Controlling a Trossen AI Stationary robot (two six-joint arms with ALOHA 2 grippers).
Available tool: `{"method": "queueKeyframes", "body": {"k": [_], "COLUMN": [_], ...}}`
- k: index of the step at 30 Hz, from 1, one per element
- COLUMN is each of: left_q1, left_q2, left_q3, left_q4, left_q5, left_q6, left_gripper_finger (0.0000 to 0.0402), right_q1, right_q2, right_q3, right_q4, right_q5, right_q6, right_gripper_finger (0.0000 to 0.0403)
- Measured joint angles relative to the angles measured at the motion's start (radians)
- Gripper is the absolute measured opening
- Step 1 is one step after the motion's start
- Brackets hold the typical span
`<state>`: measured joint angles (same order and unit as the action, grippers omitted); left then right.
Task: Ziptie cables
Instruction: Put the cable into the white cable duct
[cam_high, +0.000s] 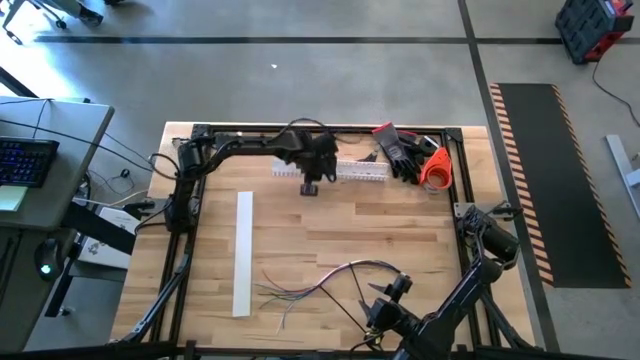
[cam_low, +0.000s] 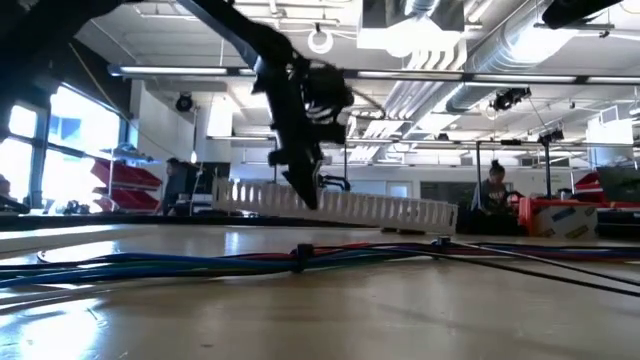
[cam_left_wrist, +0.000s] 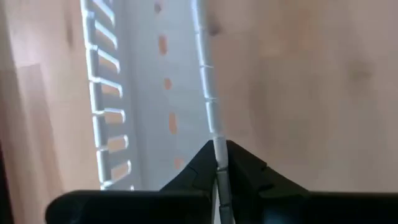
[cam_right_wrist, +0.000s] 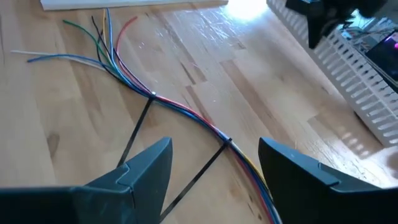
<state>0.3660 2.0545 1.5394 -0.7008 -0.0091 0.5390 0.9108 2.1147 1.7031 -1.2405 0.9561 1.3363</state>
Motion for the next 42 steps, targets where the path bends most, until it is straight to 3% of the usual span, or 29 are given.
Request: {"method": "queueKeyframes", "body": {"k": [5, 10, 16, 21, 23, 29, 34, 39, 42], "left_q1": [-0.113, -0.265, -0.423, -0.471, -0.472, -0.482, -0.488, -0.489, -0.523], "left_q2": [-0.059, -0.130, -0.193, -0.173, -0.172, -0.169, -0.199, -0.302, -0.376], "left_q3": [-0.017, -0.116, -0.291, -0.403, -0.431, -0.452, -0.452, -0.452, -0.451], "left_q4": [-0.080, -0.073, 0.160, 0.346, 0.408, 0.451, 0.454, 0.414, 0.378], "left_q5": [-0.002, -0.041, -0.070, -0.053, -0.056, -0.033, -0.025, -0.030, -0.054], "left_q6": [-0.179, -0.332, -0.506, -0.577, -0.593, -0.600, -0.572, -0.555, -0.540], "left_gripper_finger": [0.0003, 0.0001, 0.0000, 0.0000, 0.0000, 0.0015, 0.0073, 0.0136, 0.0153], "right_q1": [0.022, 0.105, 0.183, 0.162, 0.155, 0.150, 0.125, 0.088, 0.078], "right_q2": [0.000, 0.000, 0.000, -0.002, -0.002, -0.126, -0.251, -0.299, -0.307], "right_q3": [0.000, 0.000, 0.000, -0.032, -0.087, -0.386, -0.634, -0.821, -0.900], "right_q4": [-0.002, -0.039, -0.173, -0.274, -0.268, -0.013, 0.215, 0.519, 0.646], "right_q5": [-0.028, -0.022, 0.027, -0.188, -0.218, -0.256, -0.219, -0.311, -0.325], "right_q6": [0.023, 0.142, 0.371, 0.425, 0.412, 0.405, 0.371, 0.230, 0.237], "right_gripper_finger": [0.0226, 0.0226, 0.0226, 0.0226, 0.0226, 0.0226, 0.0226, 0.0223, 0.0201]}}
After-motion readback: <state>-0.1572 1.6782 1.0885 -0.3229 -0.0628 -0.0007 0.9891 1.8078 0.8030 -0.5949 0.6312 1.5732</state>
